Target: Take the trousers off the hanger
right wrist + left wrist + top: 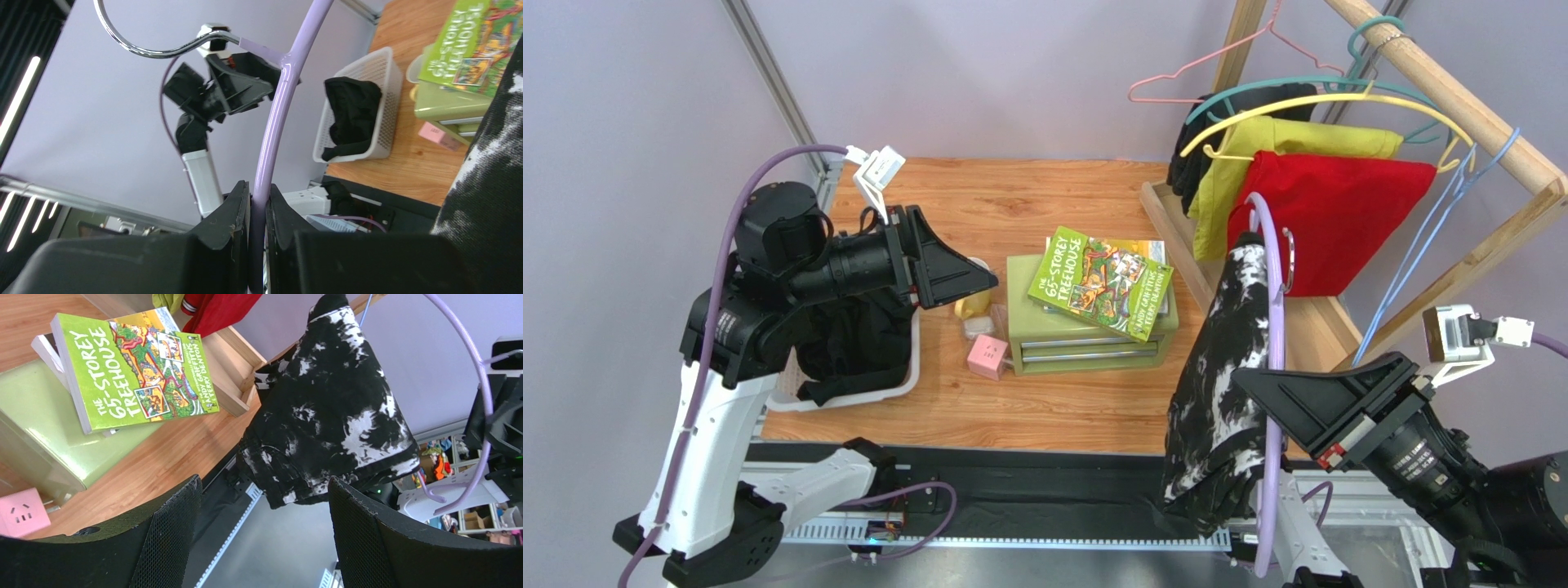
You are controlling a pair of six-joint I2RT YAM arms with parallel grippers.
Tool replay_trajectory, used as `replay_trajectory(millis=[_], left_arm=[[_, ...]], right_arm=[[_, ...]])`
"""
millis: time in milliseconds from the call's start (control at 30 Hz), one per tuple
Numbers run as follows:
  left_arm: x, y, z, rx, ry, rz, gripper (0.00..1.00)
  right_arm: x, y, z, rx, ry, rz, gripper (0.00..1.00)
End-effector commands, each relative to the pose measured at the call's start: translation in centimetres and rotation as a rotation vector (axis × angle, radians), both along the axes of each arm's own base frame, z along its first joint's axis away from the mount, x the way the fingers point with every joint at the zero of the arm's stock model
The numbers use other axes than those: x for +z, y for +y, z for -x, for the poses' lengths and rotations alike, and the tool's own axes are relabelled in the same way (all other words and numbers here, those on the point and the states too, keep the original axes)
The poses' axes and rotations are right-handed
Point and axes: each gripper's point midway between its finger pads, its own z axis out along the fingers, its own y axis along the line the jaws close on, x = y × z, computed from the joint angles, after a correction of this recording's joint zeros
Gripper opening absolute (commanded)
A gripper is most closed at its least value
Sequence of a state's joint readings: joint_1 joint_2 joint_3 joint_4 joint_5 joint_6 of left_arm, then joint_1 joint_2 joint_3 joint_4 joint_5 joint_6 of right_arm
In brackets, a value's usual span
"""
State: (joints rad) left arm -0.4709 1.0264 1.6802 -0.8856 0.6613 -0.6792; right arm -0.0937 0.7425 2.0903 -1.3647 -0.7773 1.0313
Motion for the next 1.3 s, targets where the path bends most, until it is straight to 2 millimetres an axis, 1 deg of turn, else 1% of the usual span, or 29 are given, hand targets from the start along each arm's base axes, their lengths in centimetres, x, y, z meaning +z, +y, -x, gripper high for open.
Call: replay_trajectory(millis=[0, 167, 200, 233, 300, 333, 433, 467, 533, 567, 600, 633, 667, 700, 733, 767, 800, 833, 867, 900, 933, 967, 1000, 1033, 1067, 1100, 1133, 1233, 1267], left_arm=[[1.0, -0.2, 0.9, -0.033, 0.000, 0.040, 0.80], [2.1, -0.1, 1.5, -0.047, -0.018, 0.059, 0.80], [2.4, -0.1, 1.6, -0.049, -0.023, 0.064, 0.80], [2.6, -0.2, 1.6, -0.051, -0.024, 0.070, 0.80], [3.5, -0.3, 1.9, -0.064, -0.035, 0.093, 0.80], [3.8, -0.3, 2.0, -0.070, -0.038, 0.100, 0.80], [4.8, -0.4, 2.1, -0.074, -0.057, 0.126, 0.81], [5.2, -0.4, 2.1, -0.075, -0.058, 0.137, 0.81], [5.9, -0.6, 1.9, -0.076, -0.066, 0.152, 0.81], [6.3, -0.6, 1.9, -0.077, -0.066, 0.162, 0.81], [6.7, -0.7, 1.8, -0.077, -0.074, 0.168, 0.81], [6.8, -0.8, 1.5, -0.074, -0.073, 0.168, 0.81], [7.2, -0.8, 1.4, -0.070, -0.081, 0.173, 0.81], [7.4, -0.9, 1.2, -0.069, -0.088, 0.175, 0.81], [7.3, -1.2, 0.6, -0.066, -0.080, 0.171, 0.81], [7.7, -1.2, 0.5, -0.065, -0.089, 0.175, 0.81], [7.9, -1.3, 0.3, -0.063, -0.093, 0.177, 0.81], [7.8, -1.5, -0.2, -0.061, -0.086, 0.174, 0.81], [8.1, -1.6, -0.5, -0.056, -0.095, 0.176, 0.81], [8.1, -1.8, -0.8, -0.056, -0.094, 0.176, 0.81], [8.0, -2.0, -1.3, -0.052, -0.090, 0.172, 0.81], [8.0, -2.1, -1.7, -0.049, -0.090, 0.174, 0.81], [8.0, -2.2, -1.9, -0.048, -0.093, 0.172, 0.81], [7.8, -2.5, -2.4, -0.047, -0.083, 0.169, 0.81], [8.1, -2.6, -2.7, -0.045, -0.090, 0.170, 0.81], [8.1, -2.7, -2.9, -0.042, -0.092, 0.169, 0.81], [8.1, -2.8, -3.3, -0.039, -0.088, 0.167, 0.81], [8.8, -2.8, -3.6, -0.023, -0.109, 0.173, 0.81], [9.1, -2.6, -3.6, -0.010, -0.122, 0.174, 0.81]], right_arm=[[6.5, 1.9, 3.9, 0.183, -0.345, 0.006, 0.00], [9.3, 2.5, 5.8, 0.254, -0.422, -0.040, 0.00], [10.4, 2.6, 6.3, 0.268, -0.479, -0.040, 0.00], [11.1, 2.6, 6.0, 0.275, -0.489, -0.051, 0.00], [13.0, 2.6, 6.6, 0.284, -0.550, -0.077, 0.00], [13.6, 2.6, 6.5, 0.283, -0.563, -0.089, 0.00], [15.6, 2.2, 4.8, 0.264, -0.588, -0.148, 0.00], [16.2, 2.0, 3.3, 0.255, -0.577, -0.168, 0.00], [17.6, 1.7, 1.8, 0.242, -0.592, -0.202, 0.00], [18.1, 1.4, -0.6, 0.230, -0.562, -0.212, 0.00], [18.5, 1.2, -1.8, 0.214, -0.546, -0.219, 0.00], [19.3, 1.3, -1.6, 0.214, -0.571, -0.214, 0.00], [19.7, 1.1, -2.3, 0.213, -0.571, -0.220, 0.00], [20.4, 0.6, -4.5, 0.202, -0.559, -0.234, 0.00], [20.9, 0.5, -4.7, 0.214, -0.552, -0.252, 0.00], [21.1, 0.3, -5.8, 0.219, -0.535, -0.266, 0.00], [21.1, -0.2, -8.1, 0.224, -0.497, -0.275, 0.00], [21.4, -0.2, -8.3, 0.234, -0.497, -0.272, 0.00], [21.4, -0.3, -9.3, 0.235, -0.480, -0.272, 0.00], [21.2, -0.6, -11.4, 0.246, -0.438, -0.287, 0.00], [21.2, -0.5, -12.1, 0.249, -0.439, -0.281, 0.00], [21.2, -0.3, -12.5, 0.259, -0.435, -0.288, 0.00], [21.1, 0.6, -12.9, 0.315, -0.408, -0.322, 0.00], [20.7, 1.6, -14.2, 0.355, -0.376, -0.334, 0.00], [20.7, 2.3, -14.2, 0.360, -0.430, -0.296, 0.00], [20.1, 3.5, -14.9, 0.368, -0.374, -0.322, 0.00], [19.9, 4.1, -15.7, 0.367, -0.374, -0.317, 0.00], [20.0, 5.4, -17.5, 0.379, -0.367, -0.361, 0.00], [20.3, 5.6, -17.7, 0.377, -0.381, -0.366, 0.00]])
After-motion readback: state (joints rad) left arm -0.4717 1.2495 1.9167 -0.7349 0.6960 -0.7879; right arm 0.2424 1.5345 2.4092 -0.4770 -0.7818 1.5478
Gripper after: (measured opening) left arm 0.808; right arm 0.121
